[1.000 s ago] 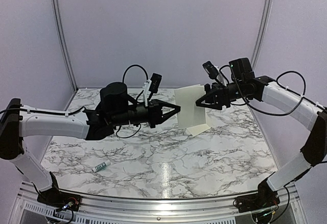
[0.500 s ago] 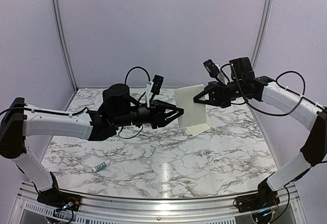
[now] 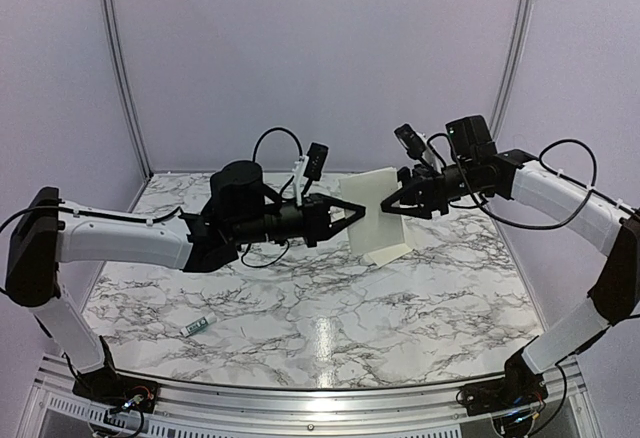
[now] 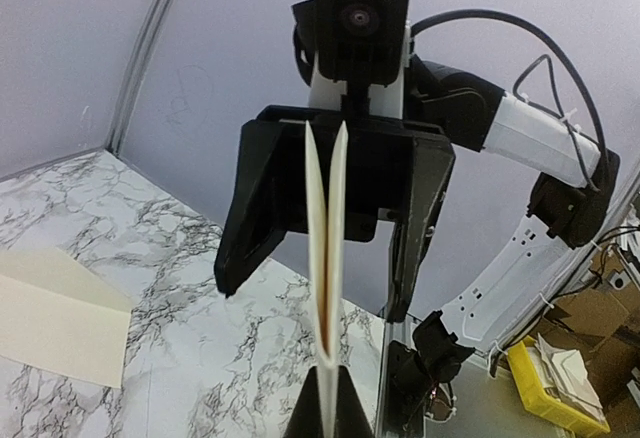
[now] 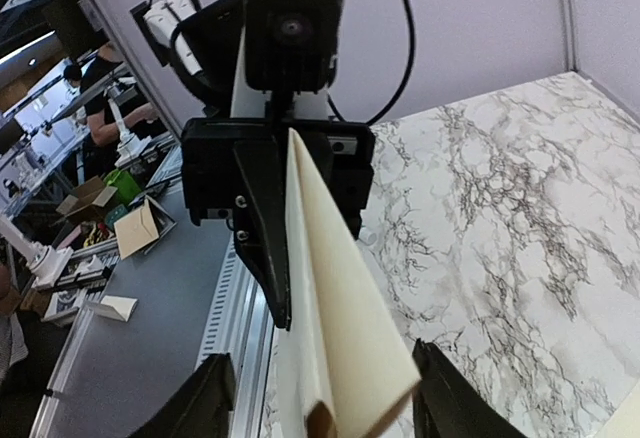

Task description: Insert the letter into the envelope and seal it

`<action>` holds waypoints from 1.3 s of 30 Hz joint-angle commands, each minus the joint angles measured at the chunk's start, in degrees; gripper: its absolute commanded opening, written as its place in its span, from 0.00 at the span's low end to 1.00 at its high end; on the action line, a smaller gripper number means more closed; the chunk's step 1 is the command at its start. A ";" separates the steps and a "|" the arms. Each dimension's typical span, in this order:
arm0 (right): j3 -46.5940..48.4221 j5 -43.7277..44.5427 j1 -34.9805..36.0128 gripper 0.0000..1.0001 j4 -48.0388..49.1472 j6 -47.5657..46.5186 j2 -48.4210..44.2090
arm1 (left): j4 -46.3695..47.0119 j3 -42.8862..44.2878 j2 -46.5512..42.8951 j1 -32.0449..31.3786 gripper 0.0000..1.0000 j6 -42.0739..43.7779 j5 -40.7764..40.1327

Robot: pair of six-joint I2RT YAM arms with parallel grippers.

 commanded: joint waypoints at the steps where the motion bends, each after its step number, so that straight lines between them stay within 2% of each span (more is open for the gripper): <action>1: 3.61 7.32 -3.69 0.62 -4.21 -6.32 1.07 | 2.28 -3.98 -2.83 0.34 0.00 -1.36 -9.26; 3: 4.10 11.45 -6.88 0.63 -3.26 -5.63 2.38 | 2.20 -6.77 -5.20 0.89 0.00 -1.47 -12.36; 9: 8.19 39.79 -9.35 0.63 -5.26 -6.29 11.76 | 0.61 -14.39 -12.19 2.92 0.00 -3.14 -16.97; 12: 10.27 46.47 -10.40 0.61 -5.58 -5.22 17.50 | -2.29 -16.88 -15.95 3.09 0.00 -0.96 -19.55; 22: 18.95 54.75 -12.45 0.58 -5.16 -4.68 31.71 | -8.46 -21.14 -23.91 3.27 0.00 2.98 -23.93; 29: 23.22 54.55 -12.48 0.57 -5.48 -4.95 37.85 | -9.57 -22.13 -25.38 3.33 0.00 3.49 -24.22; 36: 25.80 51.83 -12.56 0.48 -5.67 -5.41 42.20 | -10.43 -22.34 -26.23 3.36 0.00 3.91 -24.42; 39: 26.71 50.67 -12.56 0.37 -6.25 -6.19 43.64 | -10.88 -22.40 -26.75 3.36 0.00 3.91 -24.39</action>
